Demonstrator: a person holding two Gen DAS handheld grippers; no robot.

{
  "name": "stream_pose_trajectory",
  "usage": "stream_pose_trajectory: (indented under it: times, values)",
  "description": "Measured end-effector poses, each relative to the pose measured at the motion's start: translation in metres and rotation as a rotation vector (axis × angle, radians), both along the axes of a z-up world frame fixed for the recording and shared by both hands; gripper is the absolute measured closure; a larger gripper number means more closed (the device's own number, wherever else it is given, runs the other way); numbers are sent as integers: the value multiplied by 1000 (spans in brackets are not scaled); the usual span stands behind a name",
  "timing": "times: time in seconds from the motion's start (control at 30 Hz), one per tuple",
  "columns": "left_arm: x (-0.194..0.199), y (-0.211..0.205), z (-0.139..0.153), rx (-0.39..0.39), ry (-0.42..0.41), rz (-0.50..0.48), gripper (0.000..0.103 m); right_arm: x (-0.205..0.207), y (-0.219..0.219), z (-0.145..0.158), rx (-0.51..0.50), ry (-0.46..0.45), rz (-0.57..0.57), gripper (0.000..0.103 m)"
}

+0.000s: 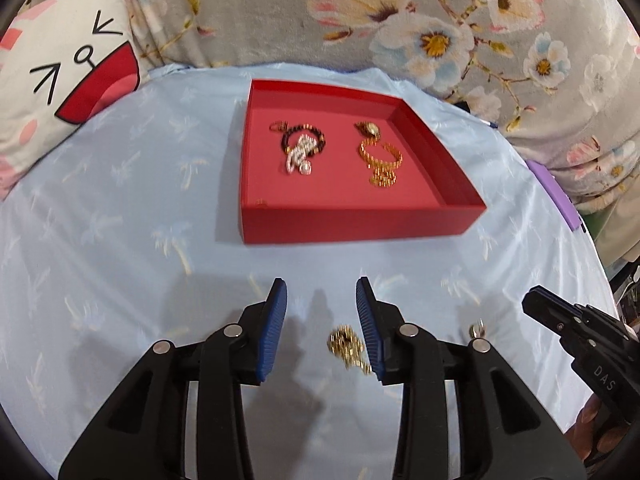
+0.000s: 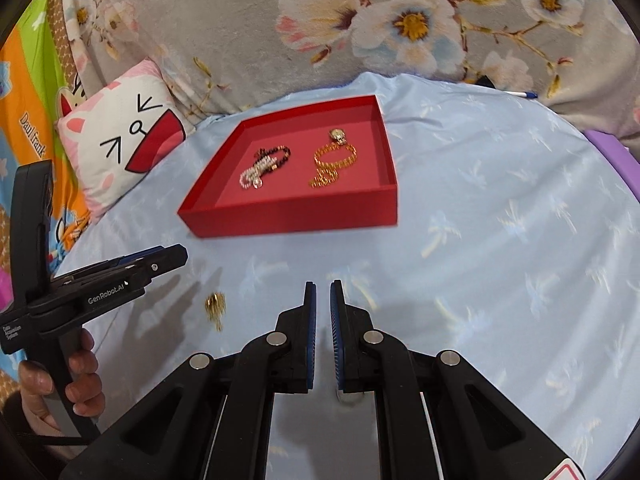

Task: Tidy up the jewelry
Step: 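Close the left gripper on the gold pendant while the right reaches the diamond ring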

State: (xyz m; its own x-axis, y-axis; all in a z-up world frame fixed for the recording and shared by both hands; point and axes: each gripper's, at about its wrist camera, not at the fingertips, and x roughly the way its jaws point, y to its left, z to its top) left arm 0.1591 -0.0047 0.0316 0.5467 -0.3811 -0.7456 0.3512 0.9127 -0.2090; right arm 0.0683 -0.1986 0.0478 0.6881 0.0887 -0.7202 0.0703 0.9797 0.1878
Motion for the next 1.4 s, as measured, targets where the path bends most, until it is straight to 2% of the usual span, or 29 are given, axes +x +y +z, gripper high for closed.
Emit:
stream_pose_trajectory:
  times: [0.17,0.3,0.47,0.63,1.03,1.1,1.23,1.4]
  values:
    - [-21,1,-15,9,43,9,61,-27,-1,-12,11,23,-17,77]
    - [-35,3,-24,17,60,22,51,-41,-1,-24,12,51,-33,76]
    - [-45,3,-31,33,63,27,49,-51,-1,-36,19,73,-45,69]
    - [-44,1,-35,43,66,32,48,-49,2,-42,-16,73,-57,65]
    - [-38,-8,-38,74,43,37,46,-27,11,-55,-78,82,-43,65]
    - [-35,-10,-38,79,38,38,46,-25,13,-58,-92,86,-45,68]
    - [-28,-15,-39,86,23,39,46,-24,14,-59,-134,85,-50,84]
    - [-24,-24,-41,115,-8,34,47,-24,12,-60,-128,73,-52,84]
